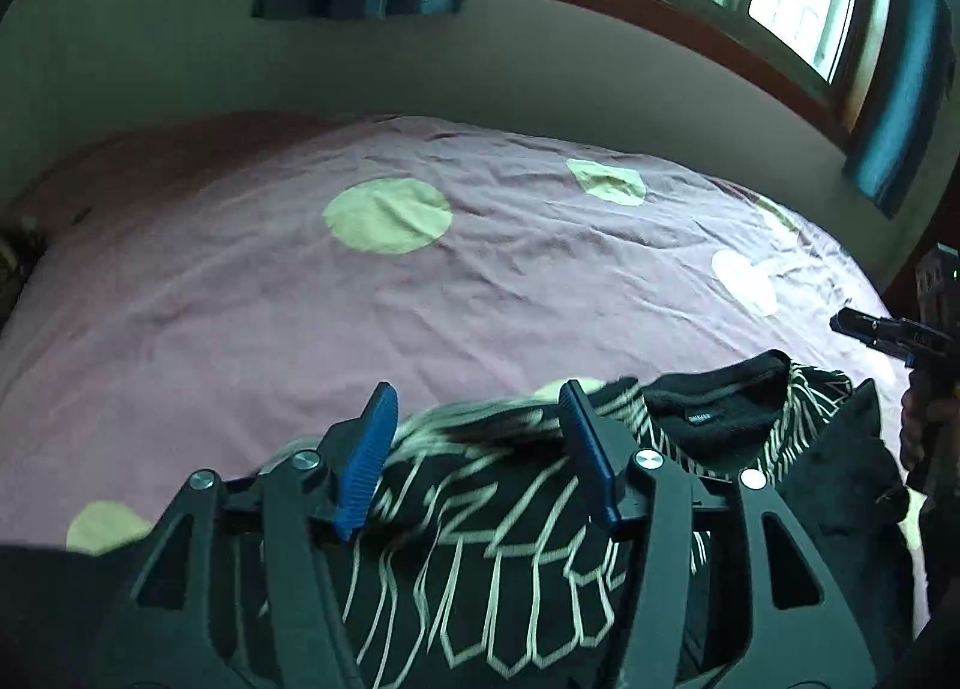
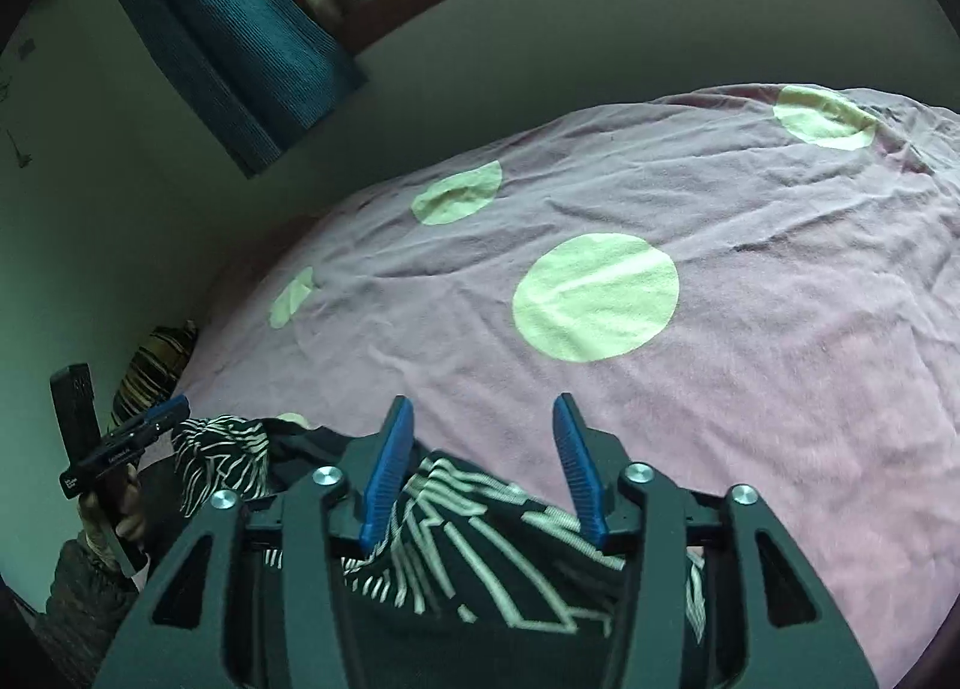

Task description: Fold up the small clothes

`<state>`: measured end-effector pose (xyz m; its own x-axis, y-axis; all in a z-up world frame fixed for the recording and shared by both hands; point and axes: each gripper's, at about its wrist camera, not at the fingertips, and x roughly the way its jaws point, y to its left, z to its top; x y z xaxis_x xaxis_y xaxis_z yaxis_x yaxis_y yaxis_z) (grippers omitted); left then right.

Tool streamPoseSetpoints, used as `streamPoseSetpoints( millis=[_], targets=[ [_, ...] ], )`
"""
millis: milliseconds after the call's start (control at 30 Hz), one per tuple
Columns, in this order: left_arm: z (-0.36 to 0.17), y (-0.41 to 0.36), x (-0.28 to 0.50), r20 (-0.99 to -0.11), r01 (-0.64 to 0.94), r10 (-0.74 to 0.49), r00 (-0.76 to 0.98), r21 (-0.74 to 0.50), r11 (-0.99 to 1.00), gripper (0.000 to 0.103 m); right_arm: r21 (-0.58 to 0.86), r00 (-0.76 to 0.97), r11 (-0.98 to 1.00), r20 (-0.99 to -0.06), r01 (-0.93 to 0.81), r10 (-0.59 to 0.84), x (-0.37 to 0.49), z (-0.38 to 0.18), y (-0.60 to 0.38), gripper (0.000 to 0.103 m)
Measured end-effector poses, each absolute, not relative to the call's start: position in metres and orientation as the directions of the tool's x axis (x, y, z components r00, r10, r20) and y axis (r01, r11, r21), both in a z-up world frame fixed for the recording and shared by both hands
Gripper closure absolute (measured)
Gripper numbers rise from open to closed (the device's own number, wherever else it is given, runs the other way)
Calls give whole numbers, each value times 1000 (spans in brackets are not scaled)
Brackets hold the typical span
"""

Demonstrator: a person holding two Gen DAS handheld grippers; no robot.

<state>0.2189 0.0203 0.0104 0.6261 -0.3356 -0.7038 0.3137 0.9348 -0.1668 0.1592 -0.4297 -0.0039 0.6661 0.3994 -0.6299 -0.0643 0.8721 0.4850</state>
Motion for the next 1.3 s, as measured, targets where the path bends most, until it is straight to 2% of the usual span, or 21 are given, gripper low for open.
streamPoseSetpoints(
  millis=[200, 267, 400, 533, 633, 833, 900, 967, 1033, 1100, 1200, 1300],
  targets=[
    [-8, 162, 121, -699, 43, -292, 653, -350, 936, 48, 546, 624, 831, -615, -105, 483, 91, -5, -386, 40],
    [-19, 221, 84, -710, -89, -241, 662, -394, 915, 48, 566, 611, 816, -607, -117, 508, 73, -7, -372, 40],
    [-37, 329, 22, -699, -343, -131, 703, -494, 799, 48, 601, 585, 790, -599, -122, 547, 49, -9, -347, 40],
    [-58, 395, 4, -712, -488, -54, 700, -533, 691, 48, 611, 561, 780, -603, -132, 567, 40, -11, -322, 40],
    [-64, 427, 11, -669, -486, -66, 740, -600, 635, 48, 602, 555, 787, -612, -136, 564, 36, -10, -308, 40],
    [-68, 458, 39, -655, -508, -36, 755, -618, 600, 50, 599, 537, 790, -627, -131, 564, 27, -13, -292, 40],
    [-70, 461, 40, -652, -517, -36, 757, -632, 577, 61, 596, 535, 792, -630, -134, 564, 26, -14, -288, 40],
    [-72, 463, 41, -659, -524, -33, 751, -627, 577, 67, 591, 538, 795, -630, -135, 560, 26, -14, -285, 39],
    [-69, 459, 44, -678, -536, -14, 735, -594, 600, 73, 597, 536, 791, -628, -134, 565, 27, -16, -283, 39],
    [-62, 453, 48, -698, -543, 10, 716, -547, 637, 91, 598, 541, 791, -627, -127, 561, 28, -18, -283, 39],
    [-40, 437, 54, -716, -562, 92, 693, -455, 691, 94, 608, 544, 785, -620, -124, 566, 25, -16, -284, 39],
    [4, 403, 60, -674, -525, 190, 714, -336, 782, 94, 607, 555, 783, -608, -138, 569, 17, -9, -288, 39]
  ],
)
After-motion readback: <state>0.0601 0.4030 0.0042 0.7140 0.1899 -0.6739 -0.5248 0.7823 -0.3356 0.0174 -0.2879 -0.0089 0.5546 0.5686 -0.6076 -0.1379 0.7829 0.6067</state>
